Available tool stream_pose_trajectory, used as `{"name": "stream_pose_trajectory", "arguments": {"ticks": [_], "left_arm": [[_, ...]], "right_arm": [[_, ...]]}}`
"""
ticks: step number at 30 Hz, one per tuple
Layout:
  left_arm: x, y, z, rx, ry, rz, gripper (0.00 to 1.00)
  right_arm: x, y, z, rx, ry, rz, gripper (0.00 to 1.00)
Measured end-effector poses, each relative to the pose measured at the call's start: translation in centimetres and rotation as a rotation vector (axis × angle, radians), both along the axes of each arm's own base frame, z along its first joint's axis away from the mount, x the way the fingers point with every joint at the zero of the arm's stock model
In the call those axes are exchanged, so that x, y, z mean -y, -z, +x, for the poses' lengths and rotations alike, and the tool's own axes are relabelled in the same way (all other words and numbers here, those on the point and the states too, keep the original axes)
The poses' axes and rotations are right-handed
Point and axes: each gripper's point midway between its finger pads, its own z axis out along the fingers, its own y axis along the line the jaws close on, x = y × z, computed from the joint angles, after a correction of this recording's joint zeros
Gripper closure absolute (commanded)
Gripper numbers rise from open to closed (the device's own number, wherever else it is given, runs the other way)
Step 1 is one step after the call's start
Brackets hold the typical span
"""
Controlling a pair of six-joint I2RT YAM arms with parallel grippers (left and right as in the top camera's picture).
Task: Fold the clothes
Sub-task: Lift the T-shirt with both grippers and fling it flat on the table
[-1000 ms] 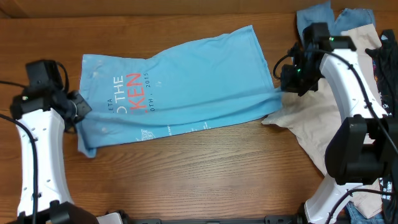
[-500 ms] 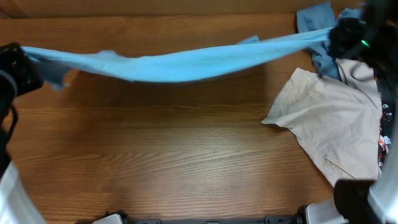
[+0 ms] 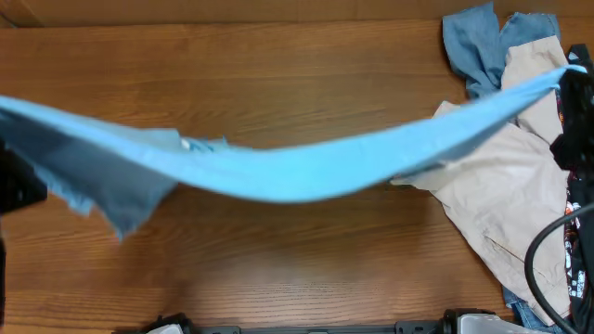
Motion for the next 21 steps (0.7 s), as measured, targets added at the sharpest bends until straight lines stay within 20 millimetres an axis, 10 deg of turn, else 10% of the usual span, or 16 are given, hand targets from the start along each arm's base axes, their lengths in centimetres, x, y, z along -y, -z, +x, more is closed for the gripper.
{"name": "stream_pose_trajectory", "arguments": {"ticks": [4, 8, 17, 21], "left_arm": [[0.3, -0.9, -0.8, 0.032, 0.004, 0.024, 0.96], [-0.4, 0.4, 2.5, -0.036, 0.027, 0.010, 0.96], [-5.7, 15.2, 23.1, -0.415, 0.138, -0.112, 0.96], [-7.5, 22.3, 31.3, -0.445, 0.182, -0.153, 0.96]], "right_arm": [[0.1, 0.7, 1.5, -0.032, 0.002, 0.001, 0.96], [0.2, 4.0, 6.6, -0.160, 0.002, 0.003, 0.96], [0.3, 19.8, 23.0, -0.516, -0.003, 0.010, 0.96], [0.2, 23.6, 29.2, -0.469, 0.007, 0.040, 0.96]]}}
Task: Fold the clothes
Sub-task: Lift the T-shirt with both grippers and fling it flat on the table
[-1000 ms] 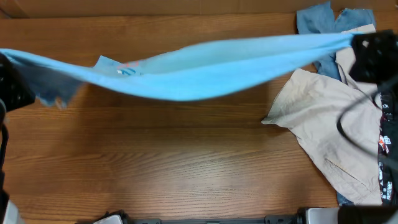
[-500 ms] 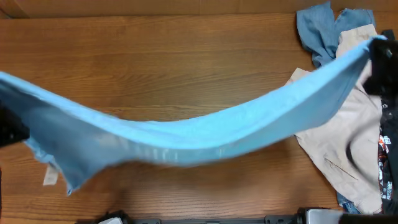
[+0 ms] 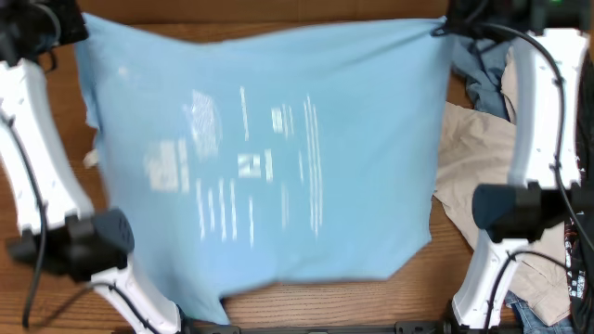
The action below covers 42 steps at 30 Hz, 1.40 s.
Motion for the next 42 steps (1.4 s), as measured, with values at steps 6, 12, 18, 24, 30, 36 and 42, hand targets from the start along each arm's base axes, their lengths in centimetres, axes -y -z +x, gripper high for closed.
{"name": "stream_pose_trajectory", "arguments": {"ticks": [6, 12, 18, 24, 30, 36, 42], "left_arm": [[-0.7, -1.9, 3.9, 0.157, 0.000, -0.059, 0.96], [-0.9, -18.2, -1.2, 0.538, 0.008, 0.048, 0.96], [2.5, -23.5, -9.1, 0.590, 0.063, 0.067, 0.96], [4.5, -9.8, -8.7, 0.090, 0.133, -0.091, 0.96], [5.6, 4.1, -8.5, -0.365, 0.217, -0.224, 0.96], [7.6, 10.7, -10.5, -0.587, 0.309, -0.324, 0.96], [8.5, 16.3, -13.6, -0.806, 0.303, -0.385, 0.96]], "right_arm": [[-0.4, -4.5, 3.4, 0.213, 0.035, 0.045, 0.96], [0.9, -14.2, -0.4, 0.411, 0.094, 0.014, 0.96], [2.0, -16.6, -7.7, 0.349, 0.138, -0.009, 0.96], [2.3, -6.4, -8.6, -0.039, 0.148, -0.040, 0.96], [2.3, 5.2, -10.1, -0.435, 0.123, -0.066, 0.96], [2.2, 13.5, -14.4, -0.740, 0.078, -0.088, 0.96], [1.9, 16.2, -16.9, -0.866, 0.031, -0.095, 0.96]]}}
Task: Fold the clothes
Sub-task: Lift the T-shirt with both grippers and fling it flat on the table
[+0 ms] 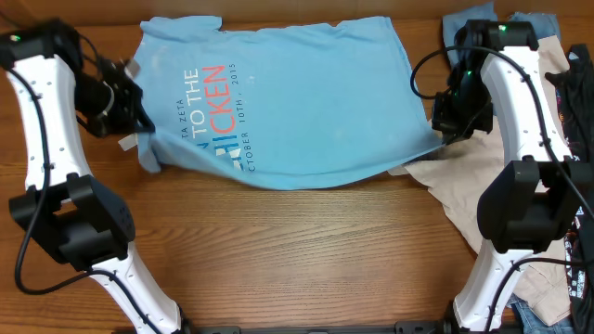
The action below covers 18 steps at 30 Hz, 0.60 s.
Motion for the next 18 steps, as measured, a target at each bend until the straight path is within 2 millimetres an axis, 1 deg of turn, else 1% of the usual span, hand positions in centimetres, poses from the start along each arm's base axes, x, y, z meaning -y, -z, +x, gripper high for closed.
{"name": "stream_pose_trajectory", "arguments": {"ticks": [2, 5, 9, 11, 13, 15, 18], "left_arm": [[0.1, 1.7, -1.4, -0.085, -0.009, 0.008, 0.96], [0.1, 3.6, -3.2, -0.187, -0.021, 0.009, 0.96], [0.0, 5.0, -5.1, -0.265, -0.046, 0.039, 0.96], [-0.2, 5.0, -5.9, -0.271, -0.062, 0.064, 0.96], [-0.2, 4.5, -6.7, -0.256, -0.078, 0.088, 0.96], [0.0, 3.6, -7.7, -0.234, -0.090, 0.105, 0.96], [0.0, 2.4, -9.5, -0.197, -0.132, 0.156, 0.96]], "right_arm": [[-0.2, 0.2, -0.4, -0.019, -0.006, 0.013, 0.96], [-0.5, 0.4, -0.8, -0.037, -0.007, 0.028, 0.96], [-0.9, 1.1, -1.7, -0.071, -0.009, 0.053, 0.96], [-1.3, 1.2, -2.2, -0.066, -0.013, 0.078, 0.96], [-1.7, 0.9, -2.7, -0.040, -0.020, 0.101, 0.96], [-2.0, 0.2, -3.3, -0.005, -0.025, 0.115, 0.96], [-2.2, -1.1, -4.8, 0.052, -0.031, 0.128, 0.96]]}}
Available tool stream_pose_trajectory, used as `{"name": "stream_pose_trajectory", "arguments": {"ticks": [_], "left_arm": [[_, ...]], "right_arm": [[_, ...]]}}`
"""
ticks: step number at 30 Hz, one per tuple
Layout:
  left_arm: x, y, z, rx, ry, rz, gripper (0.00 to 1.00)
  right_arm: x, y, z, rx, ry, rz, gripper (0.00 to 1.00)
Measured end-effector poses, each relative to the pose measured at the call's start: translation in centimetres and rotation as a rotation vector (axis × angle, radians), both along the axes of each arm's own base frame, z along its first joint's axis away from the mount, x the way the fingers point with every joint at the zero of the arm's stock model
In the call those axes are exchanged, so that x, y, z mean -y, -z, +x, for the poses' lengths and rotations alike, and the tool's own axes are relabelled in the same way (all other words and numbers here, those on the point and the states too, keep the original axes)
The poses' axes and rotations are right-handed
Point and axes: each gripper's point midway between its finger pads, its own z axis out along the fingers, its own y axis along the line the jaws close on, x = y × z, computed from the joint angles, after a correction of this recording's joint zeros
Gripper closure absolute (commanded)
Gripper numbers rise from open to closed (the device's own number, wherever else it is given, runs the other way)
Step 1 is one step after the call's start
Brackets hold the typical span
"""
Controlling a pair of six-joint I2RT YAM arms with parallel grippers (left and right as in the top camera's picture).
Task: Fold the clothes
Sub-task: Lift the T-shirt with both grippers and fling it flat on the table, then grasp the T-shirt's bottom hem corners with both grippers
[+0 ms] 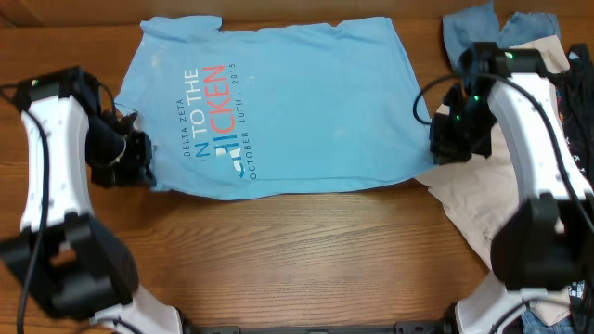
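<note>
A light blue T-shirt [306, 111] lies spread on the wooden table [297, 260], print side up, collar end toward the far edge. Red and white lettering [215, 121] runs sideways on its left half. My left gripper [137, 160] sits at the shirt's near-left hem corner and my right gripper [436, 148] at the near-right hem corner. The hem runs fairly straight between them and reaches into both grippers. Both look shut on the cloth, though the arm bodies hide the jaws themselves.
A pile of other clothes fills the right side: a beige garment [483, 199], a blue-grey one [471, 35] at the back right, and a dark patterned piece [581, 102] at the edge. Bare wood lies in front of the shirt.
Both grippers have moved toward the near side of the table with the hem corners. The hem, which sagged in the middle, now runs straighter and the shirt lies flatter.
The shirt first hung as a sagging band stretched between the two grippers. Then it was held spread wide in the air, print facing away. Then it lay on the table print up, corners still held, and now its hem is drawn out flat.
</note>
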Motion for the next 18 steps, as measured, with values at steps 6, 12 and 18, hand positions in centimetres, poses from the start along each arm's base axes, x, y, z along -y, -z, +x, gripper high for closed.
{"name": "stream_pose_trajectory", "arguments": {"ticks": [6, 12, 18], "left_arm": [[-1.3, 0.2, -4.8, -0.072, -0.132, 0.171, 0.96], [-3.3, 0.0, -8.1, -0.134, -0.271, 0.313, 0.96], [-6.0, -1.3, -10.2, -0.129, -0.433, 0.418, 0.96]], "right_arm": [[-0.2, 1.2, -3.6, 0.003, -0.001, 0.010, 0.96], [-0.2, 4.9, -7.5, -0.105, 0.009, 0.012, 0.96], [-0.2, 5.5, -7.8, -0.089, 0.023, 0.009, 0.96]]}}
